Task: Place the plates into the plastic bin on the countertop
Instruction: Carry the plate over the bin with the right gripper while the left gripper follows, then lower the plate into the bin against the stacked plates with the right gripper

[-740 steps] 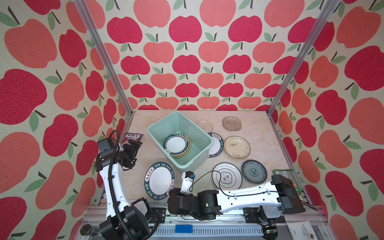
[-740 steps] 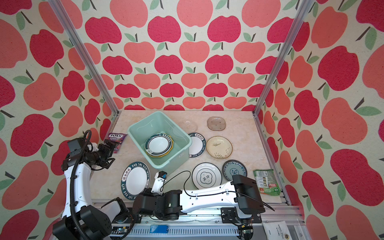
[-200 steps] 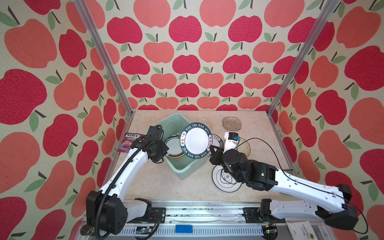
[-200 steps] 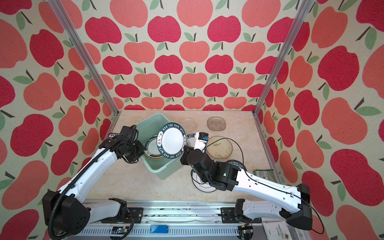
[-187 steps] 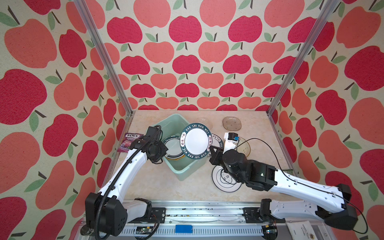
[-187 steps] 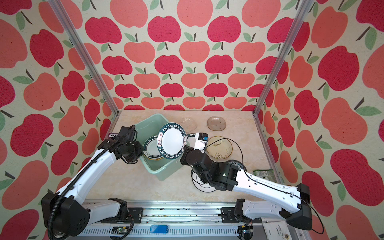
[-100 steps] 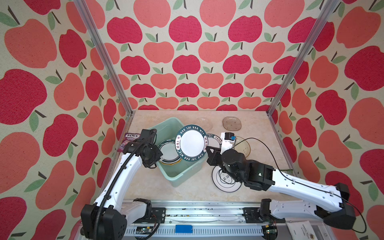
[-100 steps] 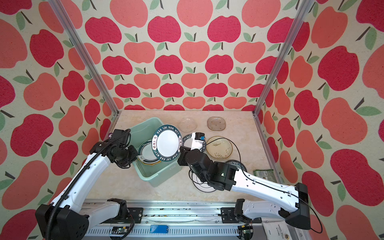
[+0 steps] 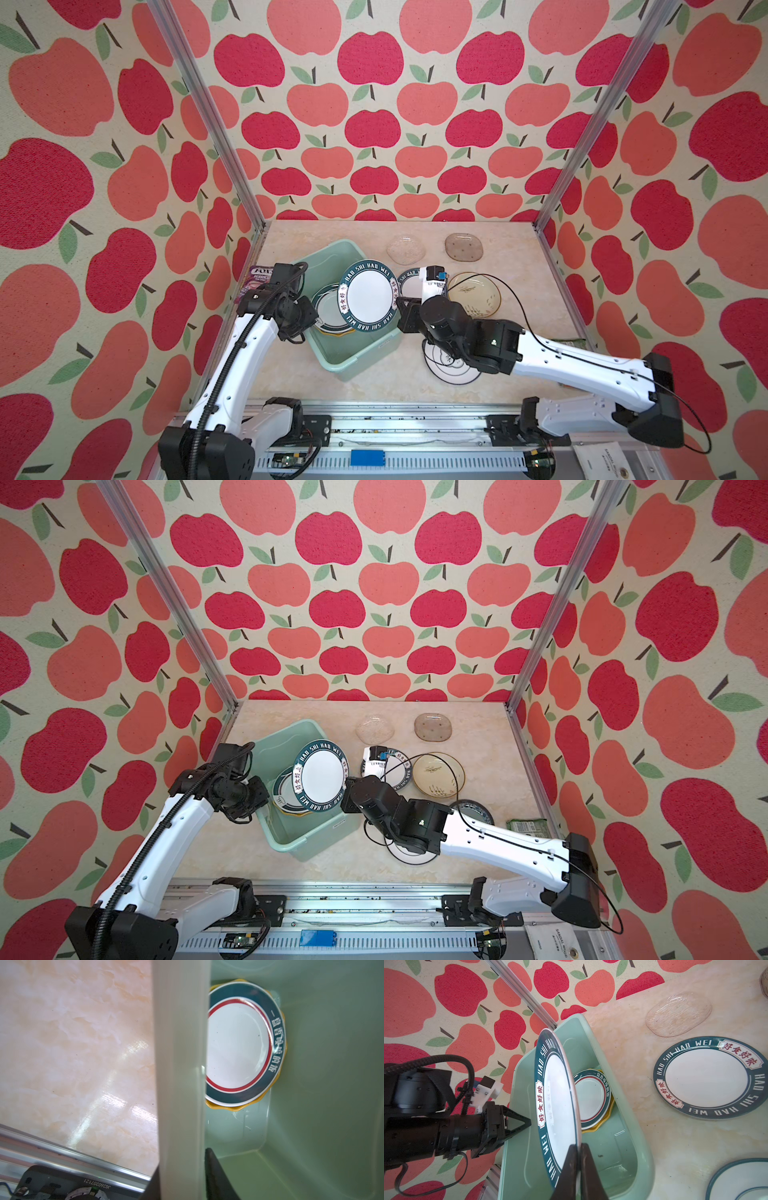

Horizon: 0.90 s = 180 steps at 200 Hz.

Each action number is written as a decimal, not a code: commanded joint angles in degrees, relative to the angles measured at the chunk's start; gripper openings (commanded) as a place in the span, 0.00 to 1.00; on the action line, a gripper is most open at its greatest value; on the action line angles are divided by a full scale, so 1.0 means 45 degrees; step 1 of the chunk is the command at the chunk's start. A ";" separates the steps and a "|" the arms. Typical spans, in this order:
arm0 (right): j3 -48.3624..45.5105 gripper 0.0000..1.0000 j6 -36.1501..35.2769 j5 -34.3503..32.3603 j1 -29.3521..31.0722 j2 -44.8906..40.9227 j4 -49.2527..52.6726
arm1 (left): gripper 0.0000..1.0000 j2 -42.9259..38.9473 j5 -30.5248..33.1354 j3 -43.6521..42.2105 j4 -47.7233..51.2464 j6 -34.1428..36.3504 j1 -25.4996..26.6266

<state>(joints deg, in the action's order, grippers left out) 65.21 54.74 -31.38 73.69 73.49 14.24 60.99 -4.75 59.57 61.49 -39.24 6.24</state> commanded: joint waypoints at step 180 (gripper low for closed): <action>0.6435 0.00 0.3177 0.1782 -0.0928 0.7224 0.2893 | 0.85 -0.5321 -0.1654 0.0514 -0.3630 -0.1278 -0.0024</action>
<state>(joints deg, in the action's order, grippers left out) 91.79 66.35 -24.45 69.52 104.57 26.04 37.52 -8.91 59.99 46.83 -46.83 6.11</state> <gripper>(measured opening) 0.066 0.847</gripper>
